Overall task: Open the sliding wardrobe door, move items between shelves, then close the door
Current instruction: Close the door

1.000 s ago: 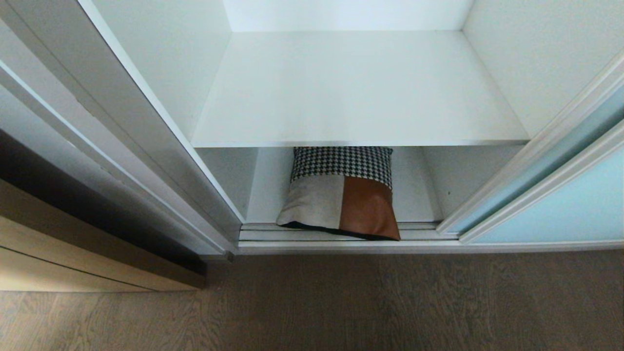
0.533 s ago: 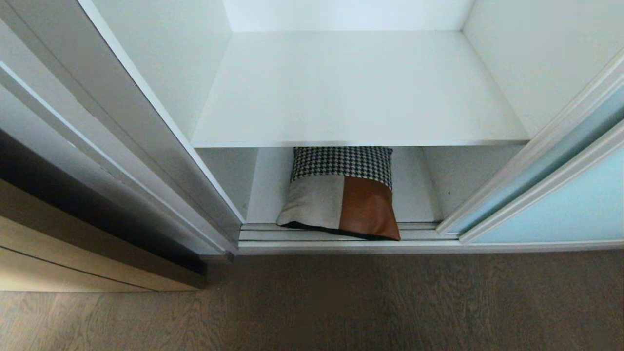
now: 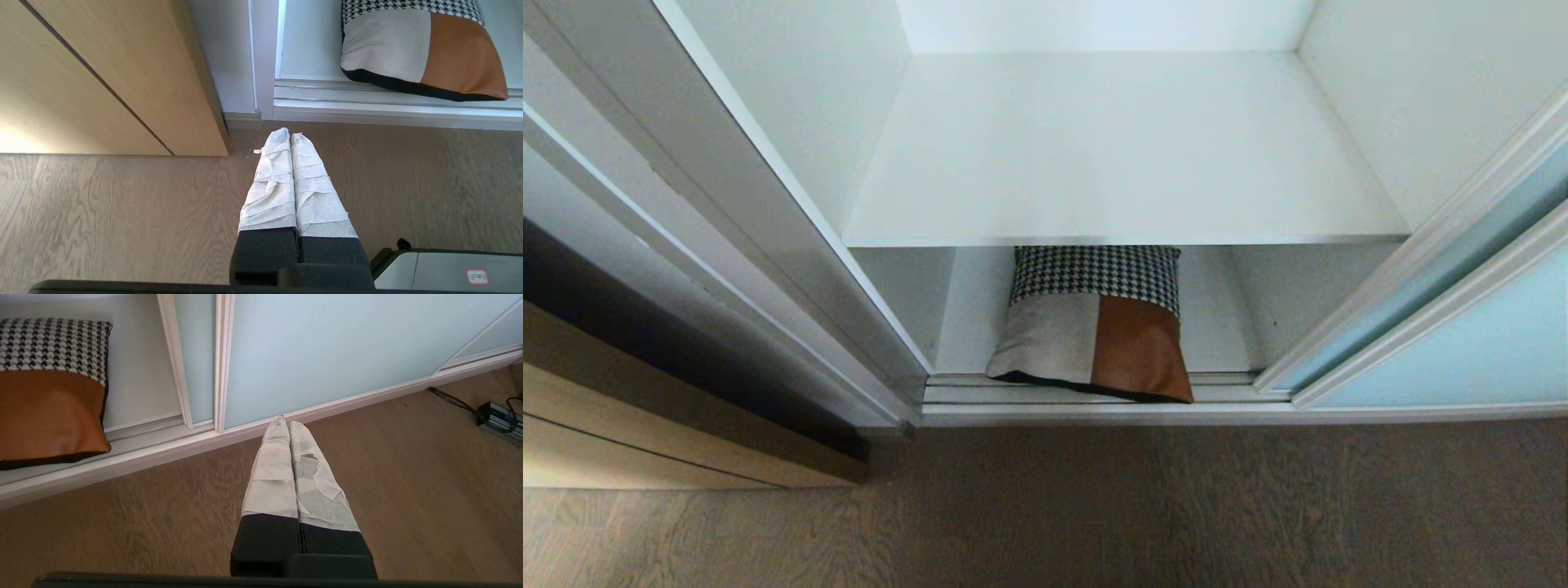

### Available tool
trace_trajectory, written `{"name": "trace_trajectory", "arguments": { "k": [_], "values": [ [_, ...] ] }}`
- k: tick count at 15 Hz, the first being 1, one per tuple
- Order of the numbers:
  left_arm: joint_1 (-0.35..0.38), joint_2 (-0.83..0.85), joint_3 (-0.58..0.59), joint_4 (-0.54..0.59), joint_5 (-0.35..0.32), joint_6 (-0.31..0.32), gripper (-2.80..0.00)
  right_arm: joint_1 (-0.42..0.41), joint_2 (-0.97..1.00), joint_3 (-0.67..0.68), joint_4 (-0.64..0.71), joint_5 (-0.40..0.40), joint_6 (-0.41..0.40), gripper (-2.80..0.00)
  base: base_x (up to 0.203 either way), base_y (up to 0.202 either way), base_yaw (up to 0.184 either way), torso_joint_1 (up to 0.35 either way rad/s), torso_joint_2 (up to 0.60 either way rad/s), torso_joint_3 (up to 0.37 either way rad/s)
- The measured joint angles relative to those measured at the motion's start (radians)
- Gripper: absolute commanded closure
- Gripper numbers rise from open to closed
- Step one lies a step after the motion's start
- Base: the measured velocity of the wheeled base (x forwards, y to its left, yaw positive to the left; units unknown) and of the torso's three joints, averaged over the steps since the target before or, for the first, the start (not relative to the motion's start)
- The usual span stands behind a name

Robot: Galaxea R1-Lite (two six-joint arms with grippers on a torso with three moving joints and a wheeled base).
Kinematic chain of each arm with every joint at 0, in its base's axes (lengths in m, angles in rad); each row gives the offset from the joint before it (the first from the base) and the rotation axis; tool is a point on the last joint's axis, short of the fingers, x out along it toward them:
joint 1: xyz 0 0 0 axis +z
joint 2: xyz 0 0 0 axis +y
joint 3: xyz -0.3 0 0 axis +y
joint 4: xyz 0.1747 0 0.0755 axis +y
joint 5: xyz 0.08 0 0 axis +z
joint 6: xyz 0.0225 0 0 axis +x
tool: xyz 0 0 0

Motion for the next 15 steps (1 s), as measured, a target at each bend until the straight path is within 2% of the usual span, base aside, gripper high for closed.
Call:
{"name": "trace_trajectory", "arguments": {
  "k": [12,15],
  "values": [
    [0.000,0.001,0.000,0.000,0.000,0.000,0.00,-0.007,0.001,-0.013,0.028,-0.005,0.003,0.00,0.000,0.000,0.000,0.000,0.00,0.000],
    [0.000,0.001,0.000,0.000,0.000,0.000,0.00,-0.007,0.011,-0.022,0.028,-0.066,-0.002,0.00,0.000,0.000,0.000,0.000,0.00,0.000]
  ]
}}
